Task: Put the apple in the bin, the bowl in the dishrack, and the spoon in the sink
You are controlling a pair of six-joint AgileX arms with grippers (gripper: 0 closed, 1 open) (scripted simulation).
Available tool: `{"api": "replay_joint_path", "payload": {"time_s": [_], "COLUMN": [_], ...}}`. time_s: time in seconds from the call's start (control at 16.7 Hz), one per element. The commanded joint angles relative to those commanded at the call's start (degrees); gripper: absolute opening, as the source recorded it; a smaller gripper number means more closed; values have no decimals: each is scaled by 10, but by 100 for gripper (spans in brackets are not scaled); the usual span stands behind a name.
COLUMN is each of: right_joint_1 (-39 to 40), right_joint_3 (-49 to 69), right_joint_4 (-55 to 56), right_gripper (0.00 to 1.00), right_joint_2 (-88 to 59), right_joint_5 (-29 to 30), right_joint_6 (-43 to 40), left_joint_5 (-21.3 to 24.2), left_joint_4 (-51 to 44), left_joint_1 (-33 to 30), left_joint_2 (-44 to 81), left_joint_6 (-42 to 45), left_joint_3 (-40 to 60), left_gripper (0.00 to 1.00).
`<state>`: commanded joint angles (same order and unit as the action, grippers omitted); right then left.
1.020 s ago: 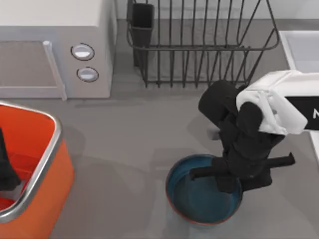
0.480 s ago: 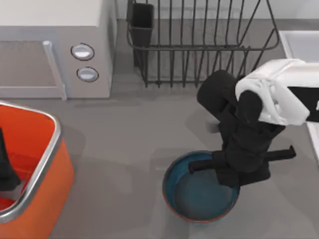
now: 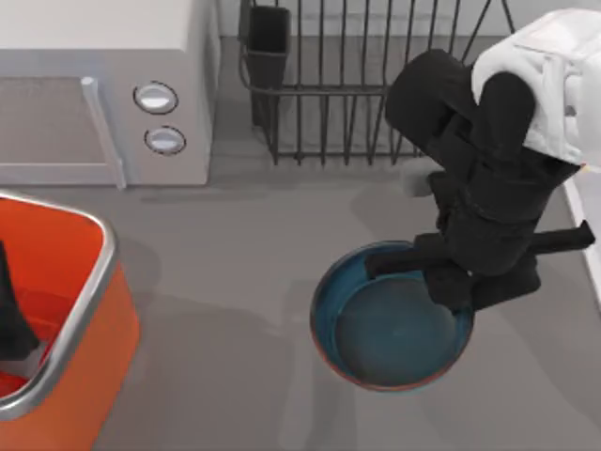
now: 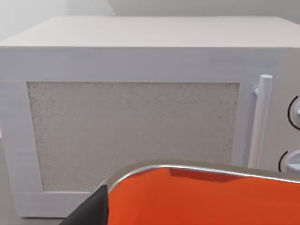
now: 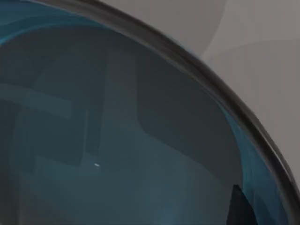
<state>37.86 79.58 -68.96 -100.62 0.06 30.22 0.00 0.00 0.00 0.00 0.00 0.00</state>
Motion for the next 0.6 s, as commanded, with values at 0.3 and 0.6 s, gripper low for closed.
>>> {"api": "replay_joint_path", "payload": {"time_s": [0.3,0.6], "right_joint_1": [2,34], "right_joint_3": [0,12], "right_joint_4": [1,91], "right_gripper": [0,0], "right_joint_2": [-1,20], "right_joint_5": [1,86], "right_joint_6": [0,-37], "left_joint_5": [0,0], "left_joint_4": [0,0], "left_joint_1": [0,0], "left_joint_2": [0,0], "left_joint_6": [0,0], "left_joint_3": [0,0], "left_gripper": [100,100]}}
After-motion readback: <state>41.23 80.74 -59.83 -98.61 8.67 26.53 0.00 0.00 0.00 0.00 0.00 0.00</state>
